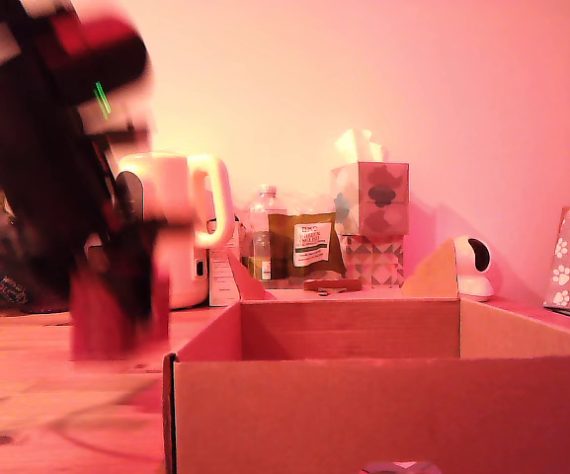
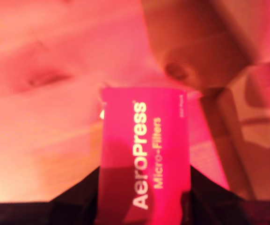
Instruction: Pick the red carton of coffee filters and place it in the cardboard box
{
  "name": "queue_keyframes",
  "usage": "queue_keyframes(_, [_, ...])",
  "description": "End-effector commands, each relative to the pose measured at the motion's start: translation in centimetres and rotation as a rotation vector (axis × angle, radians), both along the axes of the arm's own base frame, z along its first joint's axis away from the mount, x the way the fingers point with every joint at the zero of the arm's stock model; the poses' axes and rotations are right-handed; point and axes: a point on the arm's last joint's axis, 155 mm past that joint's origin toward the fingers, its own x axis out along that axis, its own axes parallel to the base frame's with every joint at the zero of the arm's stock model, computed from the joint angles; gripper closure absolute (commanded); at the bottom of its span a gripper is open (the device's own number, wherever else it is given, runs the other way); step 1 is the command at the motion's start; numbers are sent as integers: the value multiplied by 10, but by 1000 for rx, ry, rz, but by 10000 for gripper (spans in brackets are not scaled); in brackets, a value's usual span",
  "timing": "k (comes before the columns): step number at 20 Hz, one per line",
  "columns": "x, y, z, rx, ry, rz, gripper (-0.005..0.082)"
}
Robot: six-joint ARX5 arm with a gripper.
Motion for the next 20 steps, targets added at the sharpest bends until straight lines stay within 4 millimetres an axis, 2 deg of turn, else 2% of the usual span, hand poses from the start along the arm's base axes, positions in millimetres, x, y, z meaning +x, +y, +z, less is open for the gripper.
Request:
queue_keyframes(1, [-2,2,28,-16,-56,-21,559])
queue_keyframes(3, [-11,2,53,-29,-104,-57,559])
queue_keyframes(5, [-25,-7,77,-62,-150,-145,559])
queue_keyframes(8, [-49,-25,93,-73,-182,-338,559])
queue_keyframes(10, [-61,-47,102,-126,-201,-442,559])
queue_keyframes(14, [-64,-98,128,-248,-315,-575,559])
queue_keyframes(16, [-61,-121,132,-283,-364,-610,559])
queue_keyframes(20, [-54,-156,119,-315,-395,-652,559])
